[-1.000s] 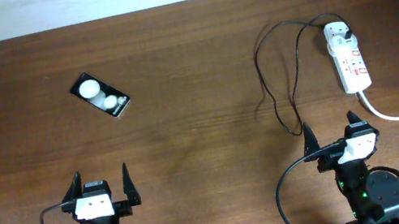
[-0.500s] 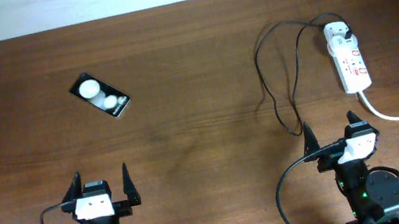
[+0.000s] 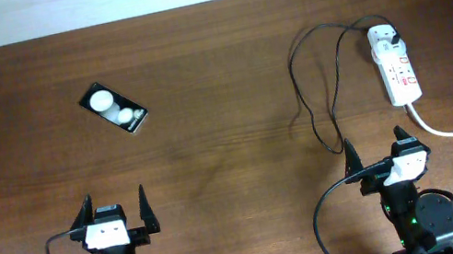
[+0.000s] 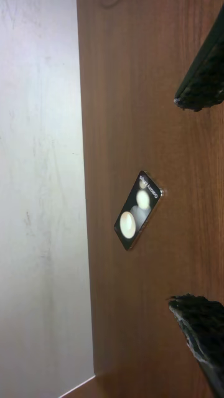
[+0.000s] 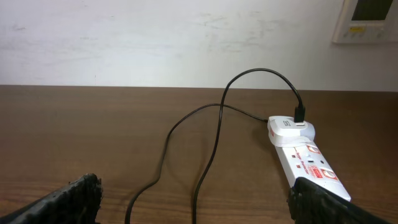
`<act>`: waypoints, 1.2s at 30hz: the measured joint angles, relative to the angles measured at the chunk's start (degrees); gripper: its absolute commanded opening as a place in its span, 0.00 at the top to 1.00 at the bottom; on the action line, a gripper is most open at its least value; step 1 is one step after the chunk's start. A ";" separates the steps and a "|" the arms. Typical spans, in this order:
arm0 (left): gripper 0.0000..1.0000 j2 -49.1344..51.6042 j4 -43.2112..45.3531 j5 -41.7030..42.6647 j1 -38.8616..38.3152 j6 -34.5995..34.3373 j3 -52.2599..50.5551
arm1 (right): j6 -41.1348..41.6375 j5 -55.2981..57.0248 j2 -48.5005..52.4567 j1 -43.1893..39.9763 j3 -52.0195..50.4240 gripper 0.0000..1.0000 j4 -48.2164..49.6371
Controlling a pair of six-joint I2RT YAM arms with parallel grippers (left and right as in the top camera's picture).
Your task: Plug charger to phone and switch on socket
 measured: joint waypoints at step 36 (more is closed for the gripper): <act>0.01 0.00 0.00 0.00 0.00 0.00 0.00 | 0.07 -7.04 -0.11 0.00 0.00 0.01 1.92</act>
